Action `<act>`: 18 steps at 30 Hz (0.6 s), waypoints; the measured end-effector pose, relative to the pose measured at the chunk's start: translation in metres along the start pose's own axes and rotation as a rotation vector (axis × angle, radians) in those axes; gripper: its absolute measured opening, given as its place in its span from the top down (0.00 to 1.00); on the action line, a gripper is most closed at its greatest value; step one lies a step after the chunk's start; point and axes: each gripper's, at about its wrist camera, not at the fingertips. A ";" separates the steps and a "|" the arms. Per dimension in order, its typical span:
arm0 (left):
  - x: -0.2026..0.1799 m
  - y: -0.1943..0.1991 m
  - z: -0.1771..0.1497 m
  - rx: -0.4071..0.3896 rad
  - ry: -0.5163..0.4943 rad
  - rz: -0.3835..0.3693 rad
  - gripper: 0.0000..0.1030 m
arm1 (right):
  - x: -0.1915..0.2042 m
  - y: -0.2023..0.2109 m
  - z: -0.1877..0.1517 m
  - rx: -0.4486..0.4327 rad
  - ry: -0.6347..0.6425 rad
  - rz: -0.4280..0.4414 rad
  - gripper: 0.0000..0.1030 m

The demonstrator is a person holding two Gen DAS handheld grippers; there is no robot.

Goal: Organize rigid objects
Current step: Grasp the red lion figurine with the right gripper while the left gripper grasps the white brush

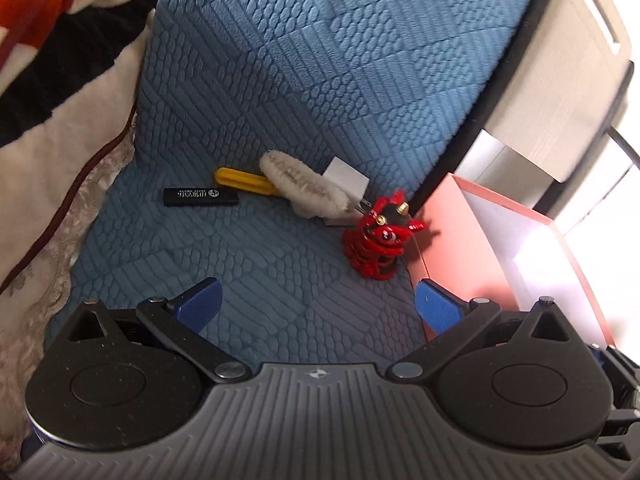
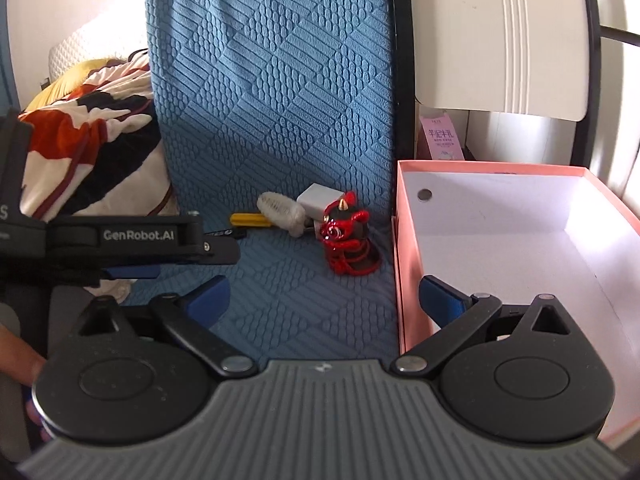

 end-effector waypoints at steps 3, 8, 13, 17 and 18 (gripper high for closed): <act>0.007 -0.015 0.007 0.007 0.029 -0.001 0.00 | -0.002 -0.013 0.001 -0.013 0.015 -0.003 0.08; 0.016 -0.039 0.019 0.018 0.061 0.008 0.00 | -0.006 -0.033 0.004 -0.003 0.010 0.021 0.20; 0.026 -0.063 0.030 0.034 0.112 0.000 0.00 | 0.000 -0.055 0.009 -0.013 0.048 0.031 0.22; 0.032 -0.082 0.035 0.053 0.143 -0.013 0.00 | 0.003 -0.073 0.014 -0.028 0.037 0.013 0.22; 0.033 -0.086 0.037 0.056 0.147 -0.011 0.00 | 0.003 -0.078 0.015 -0.029 0.040 0.015 0.21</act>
Point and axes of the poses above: each gripper's, at about its wrist camera, not at the fingertips, and y roughly against the way its jaws point, x to its left, z to its top, and after that the axes turned 15 degrees about -x, right-handed
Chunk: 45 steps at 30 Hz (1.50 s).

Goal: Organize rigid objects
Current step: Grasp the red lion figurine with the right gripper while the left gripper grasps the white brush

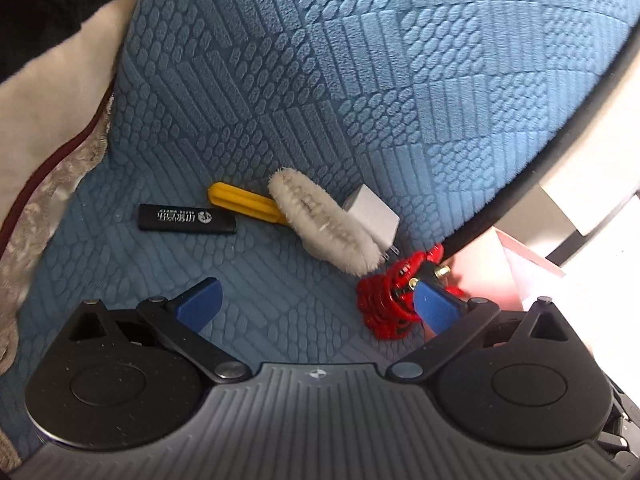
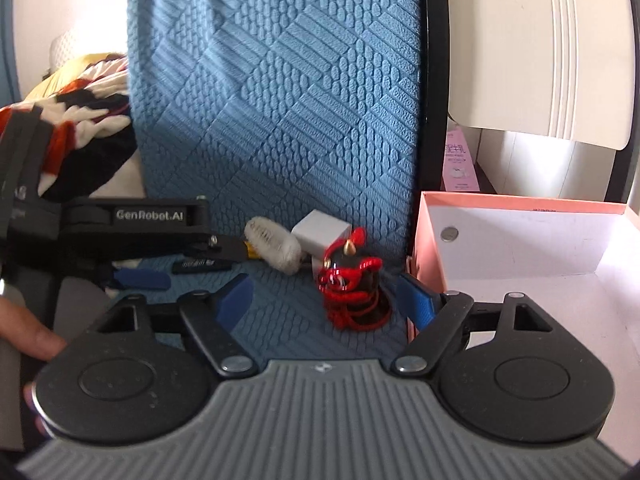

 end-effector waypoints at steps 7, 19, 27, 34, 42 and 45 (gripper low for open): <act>0.011 -0.024 0.008 0.023 0.055 -0.023 0.00 | 0.004 -0.034 0.006 -0.005 0.050 -0.035 0.21; 0.019 -0.056 0.011 0.057 0.142 -0.049 0.05 | 0.004 -0.077 0.000 0.039 0.159 -0.090 0.26; 0.021 -0.084 0.010 0.084 0.161 -0.028 0.07 | 0.018 -0.103 -0.014 0.111 0.254 -0.052 0.34; 0.019 -0.103 0.009 0.106 0.149 -0.017 0.07 | 0.020 -0.122 -0.027 0.202 0.288 -0.055 0.39; 0.015 -0.114 0.007 0.127 0.157 -0.025 0.22 | 0.015 -0.127 -0.025 0.208 0.258 -0.060 0.42; 0.013 -0.120 0.007 0.131 0.166 -0.035 0.29 | 0.012 -0.123 -0.020 0.212 0.240 -0.059 0.42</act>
Point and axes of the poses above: each gripper's, at about its wrist camera, not at the fingertips, and y roughly against the way its jaws point, x to its left, z to its top, and after that the axes turned 15 degrees about -x, right-handed
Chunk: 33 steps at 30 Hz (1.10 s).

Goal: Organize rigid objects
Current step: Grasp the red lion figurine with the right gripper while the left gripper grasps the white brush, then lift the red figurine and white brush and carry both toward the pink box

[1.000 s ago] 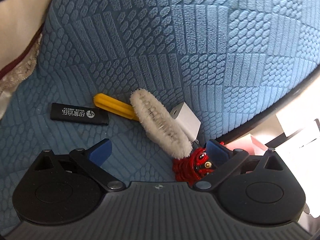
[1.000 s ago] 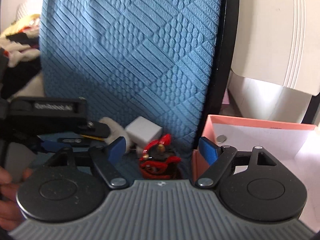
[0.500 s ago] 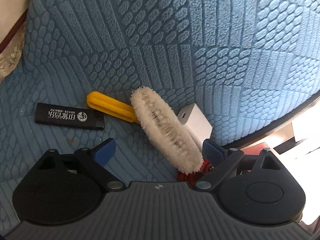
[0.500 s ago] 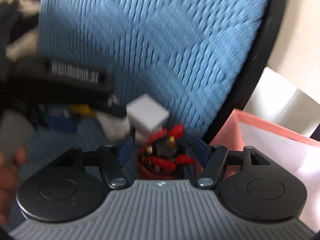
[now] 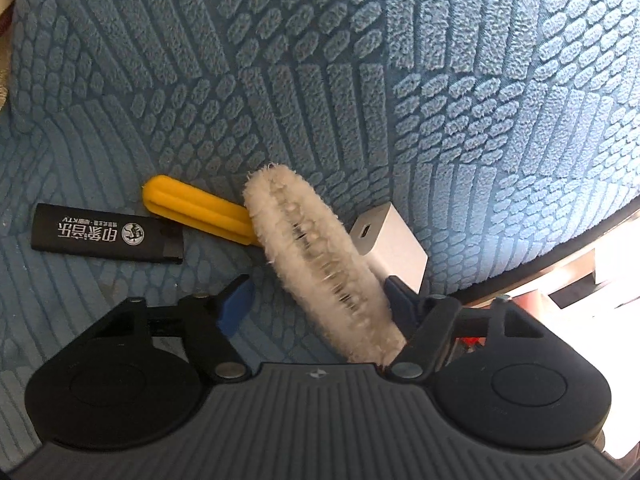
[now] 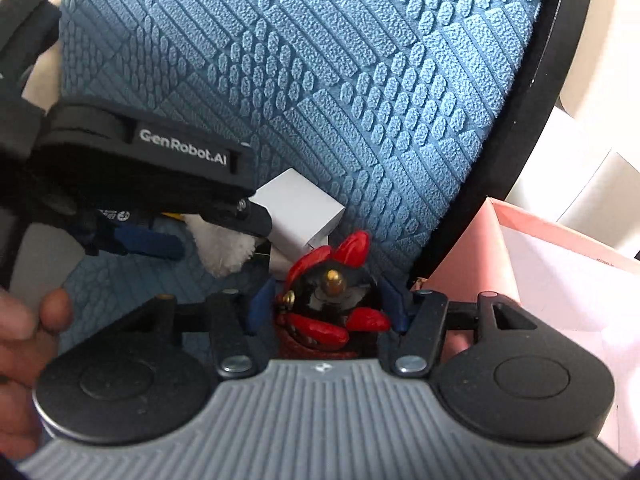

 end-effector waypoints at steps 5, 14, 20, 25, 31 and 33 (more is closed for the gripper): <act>-0.006 -0.006 -0.004 0.015 0.005 -0.033 0.53 | -0.003 0.004 0.003 0.000 -0.005 0.004 0.43; -0.017 -0.002 -0.011 0.016 -0.030 -0.029 0.57 | 0.001 0.024 0.005 -0.037 -0.001 0.009 0.46; -0.018 0.019 -0.012 0.003 -0.047 -0.028 0.58 | -0.008 0.036 0.007 -0.037 -0.051 0.025 0.46; -0.015 0.047 -0.017 -0.021 -0.045 -0.044 0.58 | -0.009 0.055 0.007 -0.027 -0.089 0.038 0.46; -0.016 0.082 -0.028 -0.042 -0.073 -0.047 0.58 | -0.009 0.080 0.000 -0.022 -0.131 0.053 0.47; -0.014 0.094 -0.032 -0.041 -0.077 -0.048 0.58 | -0.010 0.082 -0.002 -0.018 -0.140 0.050 0.48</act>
Point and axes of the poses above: each gripper's, at about its wrist camera, not at the fingertips, and y roughly against the way its jaws point, x to its left, z to its top, and after that the axes turned 15 degrees about -x, right-handed
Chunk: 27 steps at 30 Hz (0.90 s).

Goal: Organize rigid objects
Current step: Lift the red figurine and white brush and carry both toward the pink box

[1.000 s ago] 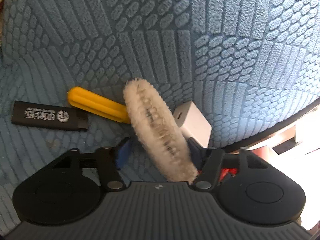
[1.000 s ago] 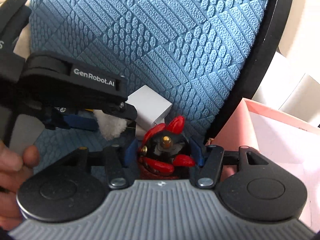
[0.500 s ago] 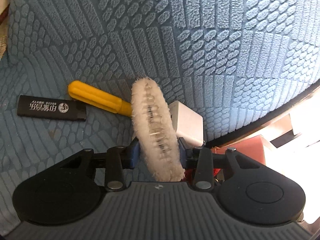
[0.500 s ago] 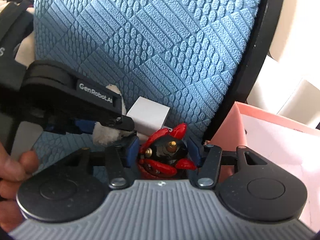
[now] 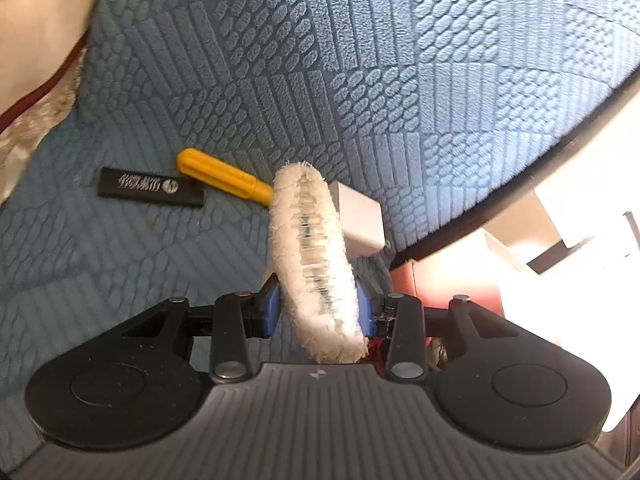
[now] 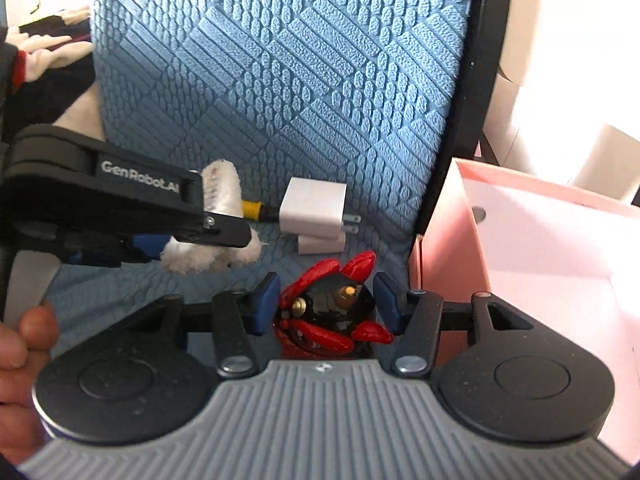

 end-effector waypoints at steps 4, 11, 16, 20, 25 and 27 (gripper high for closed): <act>-0.002 0.022 -0.008 -0.008 -0.016 0.003 0.58 | -0.002 0.006 -0.006 -0.001 -0.018 0.000 0.48; -0.006 0.059 -0.026 -0.035 -0.118 0.026 0.58 | -0.009 0.032 -0.016 -0.026 -0.056 0.025 0.49; -0.012 0.090 -0.038 -0.049 -0.163 0.016 0.58 | -0.009 0.055 -0.021 -0.044 -0.069 0.030 0.49; -0.009 0.110 -0.048 -0.055 -0.149 0.012 0.58 | -0.009 0.075 -0.024 -0.062 -0.053 0.023 0.49; -0.010 0.133 -0.056 -0.062 -0.133 -0.005 0.58 | -0.016 0.098 -0.033 -0.036 -0.095 0.012 0.60; -0.011 0.137 -0.058 -0.063 -0.131 -0.008 0.58 | -0.018 0.102 -0.036 -0.035 -0.113 0.025 0.63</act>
Point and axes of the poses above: each gripper's, at about its wrist camera, not at the fingertips, and y roughly against the way its jaws point, x to its left, z to its top, and after that the axes turned 15 degrees about -x, right-handed
